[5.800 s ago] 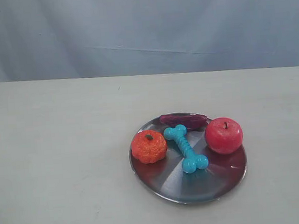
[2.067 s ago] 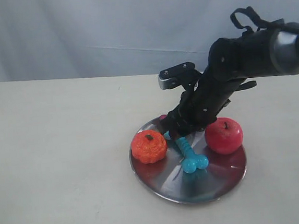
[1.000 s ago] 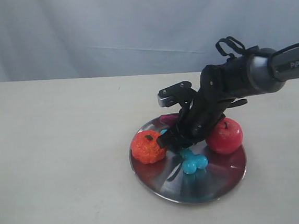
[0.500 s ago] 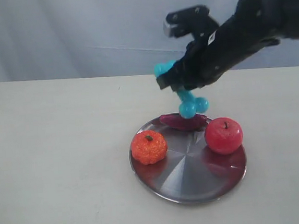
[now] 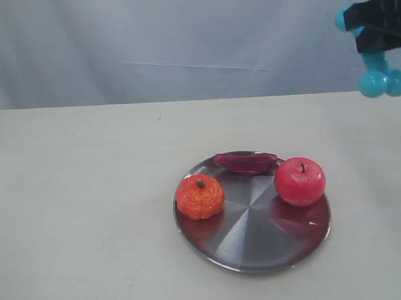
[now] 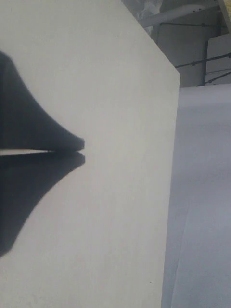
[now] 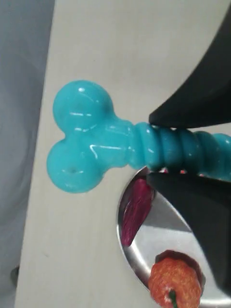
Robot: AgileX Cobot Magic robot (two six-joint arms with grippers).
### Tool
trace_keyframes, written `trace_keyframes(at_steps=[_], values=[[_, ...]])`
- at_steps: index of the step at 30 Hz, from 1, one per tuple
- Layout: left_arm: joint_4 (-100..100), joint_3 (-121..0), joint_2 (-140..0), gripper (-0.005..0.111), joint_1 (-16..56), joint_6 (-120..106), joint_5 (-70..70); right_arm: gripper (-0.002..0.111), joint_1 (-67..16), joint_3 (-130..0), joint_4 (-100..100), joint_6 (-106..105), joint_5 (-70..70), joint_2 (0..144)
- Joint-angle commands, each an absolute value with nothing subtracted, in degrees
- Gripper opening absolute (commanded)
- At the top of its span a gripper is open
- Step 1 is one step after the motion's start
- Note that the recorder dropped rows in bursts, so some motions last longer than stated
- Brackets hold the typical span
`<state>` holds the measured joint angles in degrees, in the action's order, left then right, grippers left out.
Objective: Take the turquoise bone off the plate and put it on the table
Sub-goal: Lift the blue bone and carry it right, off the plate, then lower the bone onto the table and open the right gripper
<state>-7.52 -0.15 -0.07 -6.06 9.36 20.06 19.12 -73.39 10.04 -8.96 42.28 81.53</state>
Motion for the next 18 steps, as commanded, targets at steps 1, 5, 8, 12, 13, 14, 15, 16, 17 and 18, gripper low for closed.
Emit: trace_keyframes(at_steps=[1,5,8,12,13,14,15,16,17,18], values=[[-7.56,0.0,0.0,0.0,-5.79,9.46,19.83,-0.001,21.32,-70.37,9.31,-9.87,41.66,84.67],[-7.56,0.0,0.0,0.0,-5.79,9.46,19.83,-0.001,21.32,-67.66,9.31,-9.24,38.76,89.26],[-7.56,0.0,0.0,0.0,-5.79,9.46,19.83,-0.001,21.32,-66.05,9.31,-8.82,37.44,93.63],[-7.56,0.0,0.0,0.0,-5.79,9.46,19.83,-0.001,21.32,-65.69,9.31,-7.46,37.33,99.66],[-7.56,0.0,0.0,0.0,-5.79,9.46,19.83,-0.001,21.32,-65.69,9.31,-6.98,37.14,100.83],[-7.56,0.0,0.0,0.0,-5.79,9.46,19.83,-0.001,21.32,-65.69,9.31,-6.86,36.89,102.26],[-7.56,0.0,0.0,0.0,-5.79,9.46,19.83,-0.001,21.32,-65.69,9.31,-6.86,36.47,103.57],[-7.56,0.0,0.0,0.0,-5.79,9.46,19.83,-0.001,21.32,-65.69,9.16,-6.86,36.09,104.81],[-7.56,0.0,0.0,0.0,-5.79,9.46,19.83,-0.001,21.32,-65.69,8.88,-6.76,35.82,105.98],[-7.56,0.0,0.0,0.0,-5.79,9.46,19.83,-0.001,21.32,-65.69,8.5,-6.66,35.55,107.13]])
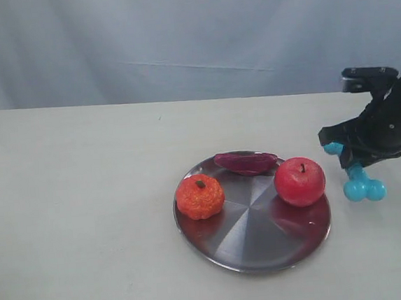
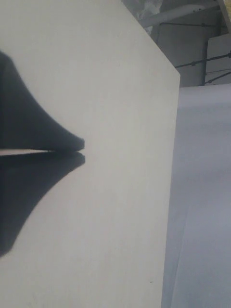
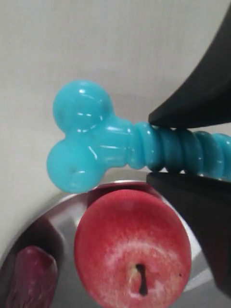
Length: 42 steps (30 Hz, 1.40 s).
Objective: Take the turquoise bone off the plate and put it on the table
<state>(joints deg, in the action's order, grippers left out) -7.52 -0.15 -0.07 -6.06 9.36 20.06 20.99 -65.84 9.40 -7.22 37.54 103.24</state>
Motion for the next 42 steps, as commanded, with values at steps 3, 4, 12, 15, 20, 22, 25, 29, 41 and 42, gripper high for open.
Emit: trace_keyframes(at_steps=[3,4,12,15,20,22,25,29,41,42], values=[[-7.56,0.0,0.0,0.0,-5.79,9.46,19.83,-0.001,21.32,-65.69,6.5,-5.81,34.71,109.96],[-7.56,0.0,0.0,0.0,-5.79,9.46,19.83,-0.001,21.32,-65.69,5.2,-4.46,34.38,110.59],[-7.56,0.0,0.0,0.0,-5.79,9.46,19.83,0.0,21.32,-65.69,2.24,-1.74,32.82,113.27],[-7.56,0.0,0.0,0.0,-5.79,9.46,19.83,0.0,21.32,-65.69,1.88,-1.84,32.82,113.38],[-7.56,0.0,0.0,0.0,-5.79,9.46,19.83,0.024,21.32,-65.83,1.88,-1.94,33.77,113.49],[-7.56,0.0,0.0,0.0,-5.79,9.46,19.83,0.042,21.19,-65.93,1.88,-1.94,34.8,113.38],[-7.56,0.0,0.0,0.0,-5.79,9.46,19.83,0.054,21.07,-65.93,1.88,-1.74,36.36,112.67],[-7.56,0.0,0.0,0.0,-5.79,9.46,19.83,0.054,21.07,-65.93,2.47,-1.16,37.75,108.87],[-7.56,0.0,0.0,0.0,-5.79,9.46,19.83,0.0,21.07,-65.93,5.12,-6.09,39.33,80.57],[-7.56,0.0,0.0,0.0,-5.79,9.46,19.83,0.0,21.07,-65.93,5.93,-7.54,39.33,77.94]])
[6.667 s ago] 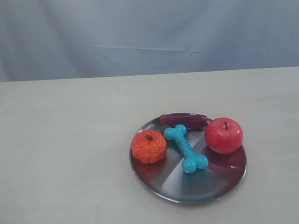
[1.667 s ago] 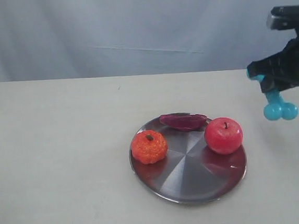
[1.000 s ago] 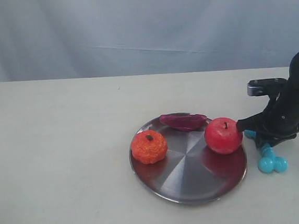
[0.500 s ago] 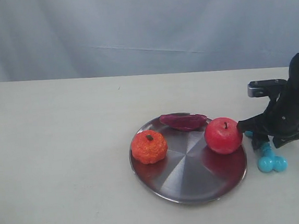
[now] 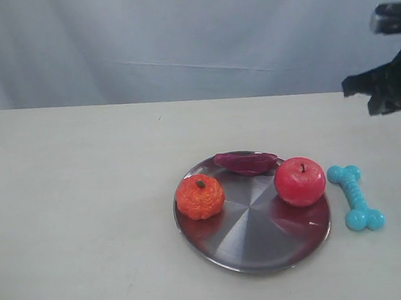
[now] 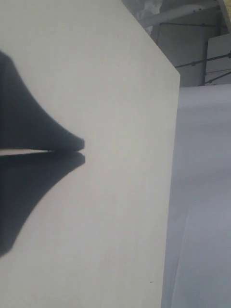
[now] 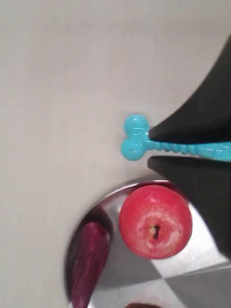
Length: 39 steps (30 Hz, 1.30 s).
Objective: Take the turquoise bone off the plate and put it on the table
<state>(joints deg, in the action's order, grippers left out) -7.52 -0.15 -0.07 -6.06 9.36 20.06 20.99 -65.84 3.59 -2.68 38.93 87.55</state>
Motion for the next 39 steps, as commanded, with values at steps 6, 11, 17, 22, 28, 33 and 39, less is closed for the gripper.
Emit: trace_keyframes(at_steps=[6,11,17,22,28,33,39], values=[[-7.56,0.0,0.0,0.0,-5.79,9.46,19.83,0.0,18.79,-64.59,5.87,-11.38,37.74,63.58],[-7.56,0.0,0.0,0.0,-5.79,9.46,19.83,0.0,13.99,-56.44,6.35,-10.91,27.81,48.85],[-7.56,0.0,0.0,0.0,-5.79,9.46,19.83,0.0,10.16,-44.86,6.48,-8.6,19.75,32.43],[-7.56,0.0,0.0,0.0,-5.79,9.46,19.83,0.0,10.07,-35.97,6.57,-6.87,15.02,20.1],[-7.56,0.0,0.0,0.0,-5.79,9.46,19.83,0.0,10.07,-31.63,6.57,-6.87,15.68,10.76],[-7.56,0.0,0.0,0.0,-5.79,9.46,19.83,0.0,10.07,-31.1,6.57,-6.87,16.2,5.05],[-7.56,0.0,0.0,0.0,-5.79,9.46,19.83,0.0,10.07,-31.1,6.57,-6.87,16.33,0.42]])
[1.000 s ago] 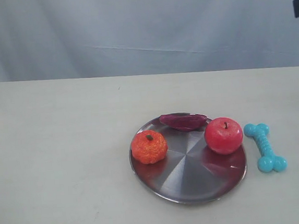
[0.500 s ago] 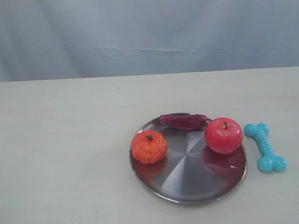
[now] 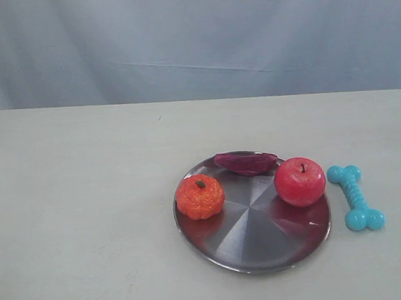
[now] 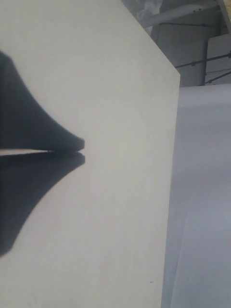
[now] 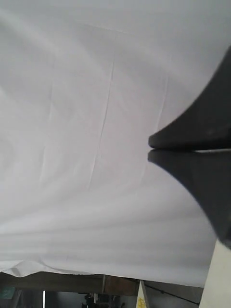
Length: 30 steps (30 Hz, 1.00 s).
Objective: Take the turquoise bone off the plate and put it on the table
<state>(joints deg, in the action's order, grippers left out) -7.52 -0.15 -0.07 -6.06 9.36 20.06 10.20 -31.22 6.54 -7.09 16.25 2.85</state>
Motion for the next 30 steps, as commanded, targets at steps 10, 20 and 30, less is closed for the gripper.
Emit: trace_keyframes(at_steps=[10,20,30], values=[[-7.56,0.0,0.0,0.0,-5.79,9.46,19.83,0.0,10.07,-31.2,6.57,-6.87,16.2,0.0],[-7.56,0.0,0.0,0.0,-5.79,9.46,19.83,0.0,14.6,-31.2,7.67,-6.88,16.55,0.0],[-7.56,0.0,0.0,0.0,-5.79,9.46,19.83,0.0,18.68,-13.81,7.58,-6.6,15.0,0.0]])
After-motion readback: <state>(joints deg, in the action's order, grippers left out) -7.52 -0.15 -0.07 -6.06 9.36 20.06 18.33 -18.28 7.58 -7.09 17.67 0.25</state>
